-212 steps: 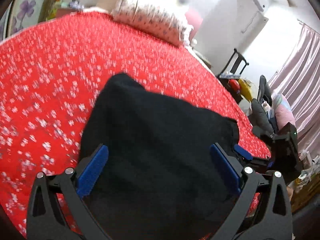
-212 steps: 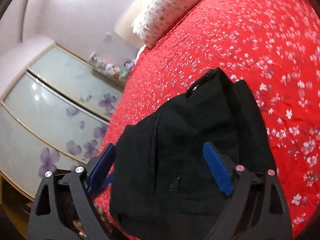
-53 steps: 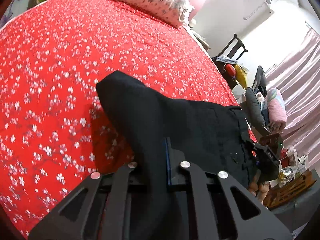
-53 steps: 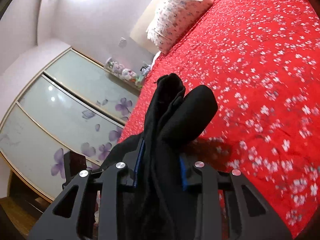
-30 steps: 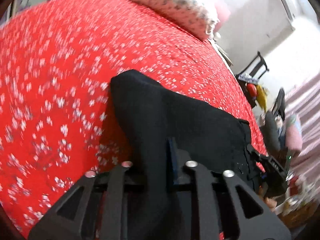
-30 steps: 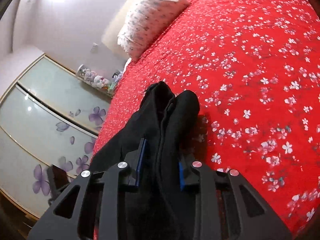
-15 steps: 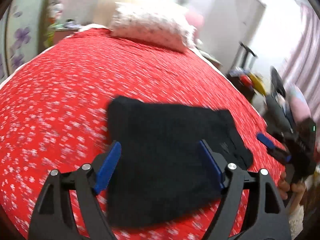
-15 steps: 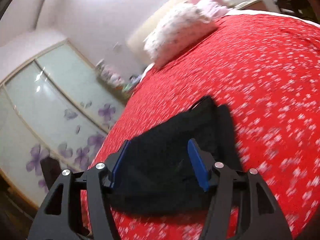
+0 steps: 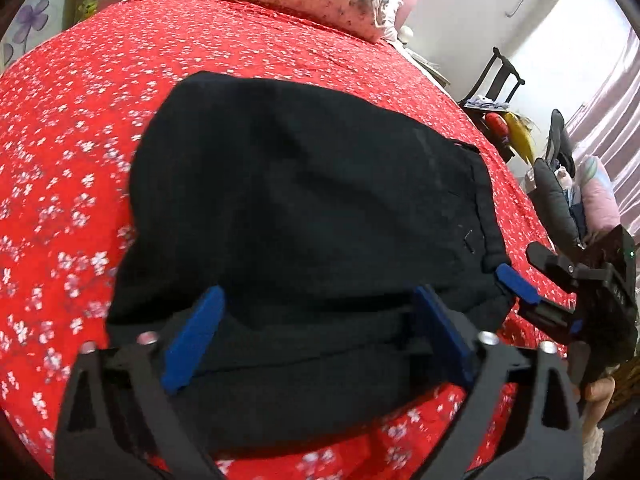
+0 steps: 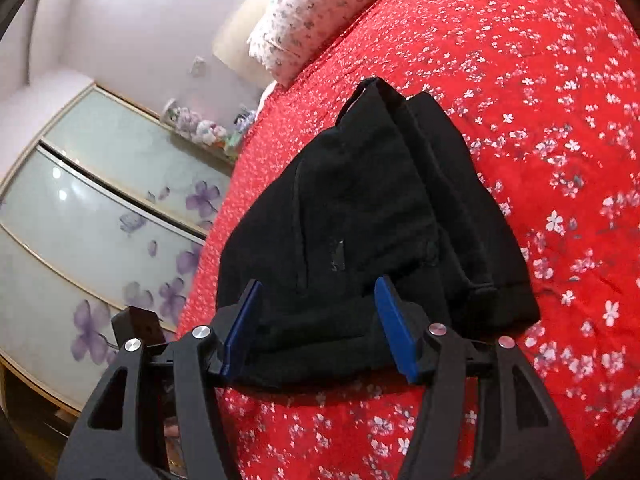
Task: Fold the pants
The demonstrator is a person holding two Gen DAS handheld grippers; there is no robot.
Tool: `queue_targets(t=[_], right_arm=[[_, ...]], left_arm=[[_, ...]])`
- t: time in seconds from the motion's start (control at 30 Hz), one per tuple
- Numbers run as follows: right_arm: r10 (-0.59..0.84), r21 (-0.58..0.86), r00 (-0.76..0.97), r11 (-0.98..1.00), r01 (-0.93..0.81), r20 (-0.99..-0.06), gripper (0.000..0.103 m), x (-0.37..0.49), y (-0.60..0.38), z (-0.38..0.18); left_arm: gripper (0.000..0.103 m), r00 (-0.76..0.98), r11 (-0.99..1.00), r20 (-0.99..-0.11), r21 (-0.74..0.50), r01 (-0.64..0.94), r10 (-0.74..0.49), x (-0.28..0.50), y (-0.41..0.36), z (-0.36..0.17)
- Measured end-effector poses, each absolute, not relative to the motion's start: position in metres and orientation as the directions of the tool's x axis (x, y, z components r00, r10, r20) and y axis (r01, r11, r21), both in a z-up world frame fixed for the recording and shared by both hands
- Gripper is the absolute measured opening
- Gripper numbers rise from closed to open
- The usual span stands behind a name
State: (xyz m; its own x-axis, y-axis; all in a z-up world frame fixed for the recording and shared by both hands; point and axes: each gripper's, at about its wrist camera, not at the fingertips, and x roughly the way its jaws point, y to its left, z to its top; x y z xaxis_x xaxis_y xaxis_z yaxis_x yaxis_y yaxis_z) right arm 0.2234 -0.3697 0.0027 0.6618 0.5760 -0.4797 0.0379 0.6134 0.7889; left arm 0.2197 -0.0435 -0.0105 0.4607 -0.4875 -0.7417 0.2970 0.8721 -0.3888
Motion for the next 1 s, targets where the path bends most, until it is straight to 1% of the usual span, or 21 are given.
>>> queue_targets(t=[0.07, 0.17, 0.2, 0.23, 0.27, 0.37, 0.5, 0.57, 0.6, 0.67, 0.77, 0.8, 0.93, 1.0], right_arm=[[0.583, 0.807, 0.674, 0.589, 0.034, -0.454, 0.06, 0.218, -0.373, 0.001], [0.592, 0.836, 0.691, 0.547, 0.035, -0.416, 0.062, 0.203, -0.382, 0.001], [0.582, 0.828, 0.698, 0.561, 0.029, -0.419, 0.068, 0.196, -0.382, 0.006], [0.567, 0.813, 0.706, 0.582, 0.02, -0.424, 0.081, 0.191, -0.382, 0.012], [0.526, 0.776, 0.726, 0.63, 0.018, -0.444, 0.085, 0.182, -0.38, 0.02], [0.425, 0.655, 0.766, 0.755, -0.006, -0.483, 0.085, 0.159, -0.366, 0.041], [0.316, 0.513, 0.794, 0.859, -0.007, -0.519, 0.086, 0.133, -0.341, 0.051], [0.258, 0.423, 0.804, 0.906, -0.008, -0.536, 0.09, 0.117, -0.323, 0.053], [0.234, 0.388, 0.807, 0.921, -0.006, -0.542, 0.095, 0.112, -0.316, 0.053], [0.186, 0.314, 0.812, 0.949, -0.003, -0.553, 0.096, 0.104, -0.302, 0.054], [0.128, 0.22, 0.808, 0.976, 0.002, -0.576, 0.1, 0.091, -0.284, 0.05], [0.109, 0.197, 0.804, 0.98, 0.011, -0.585, 0.102, 0.087, -0.278, 0.048], [0.078, 0.178, 0.787, 0.983, 0.04, -0.611, 0.102, 0.074, -0.269, 0.043], [0.042, 0.144, 0.777, 0.987, 0.064, -0.628, 0.102, 0.069, -0.263, 0.039]], left_arm=[[0.101, 0.486, 0.891, -0.751, -0.332, 0.309, -0.448, 0.215, -0.051, -0.01], [0.101, 0.558, 0.911, -0.727, -0.251, 0.328, -0.401, 0.191, -0.053, -0.002], [0.101, 0.59, 0.915, -0.708, -0.221, 0.337, -0.388, 0.177, -0.051, 0.003], [0.101, 0.611, 0.917, -0.694, -0.2, 0.344, -0.381, 0.167, -0.049, 0.008], [0.101, 0.628, 0.919, -0.682, -0.183, 0.349, -0.375, 0.158, -0.046, 0.011], [0.101, 0.668, 0.923, -0.65, -0.148, 0.355, -0.361, 0.129, -0.036, 0.022], [0.101, 0.73, 0.938, -0.617, -0.042, 0.344, -0.295, 0.092, -0.03, 0.026], [0.101, 0.755, 0.943, -0.598, -0.002, 0.333, -0.268, 0.077, -0.028, 0.025], [0.101, 0.769, 0.946, -0.587, 0.018, 0.322, -0.251, 0.067, -0.027, 0.024], [0.101, 0.779, 0.95, -0.584, 0.037, 0.309, -0.23, 0.056, -0.025, 0.02], [0.101, 0.768, 0.959, -0.61, 0.047, 0.281, -0.195, 0.051, -0.02, 0.014], [0.101, 0.763, 0.96, -0.618, 0.043, 0.275, -0.191, 0.048, -0.019, 0.012], [0.101, 0.754, 0.965, -0.636, 0.055, 0.256, -0.164, 0.04, -0.014, 0.004], [0.101, 0.75, 0.964, -0.637, 0.043, 0.262, -0.176, 0.036, -0.013, 0.0]])
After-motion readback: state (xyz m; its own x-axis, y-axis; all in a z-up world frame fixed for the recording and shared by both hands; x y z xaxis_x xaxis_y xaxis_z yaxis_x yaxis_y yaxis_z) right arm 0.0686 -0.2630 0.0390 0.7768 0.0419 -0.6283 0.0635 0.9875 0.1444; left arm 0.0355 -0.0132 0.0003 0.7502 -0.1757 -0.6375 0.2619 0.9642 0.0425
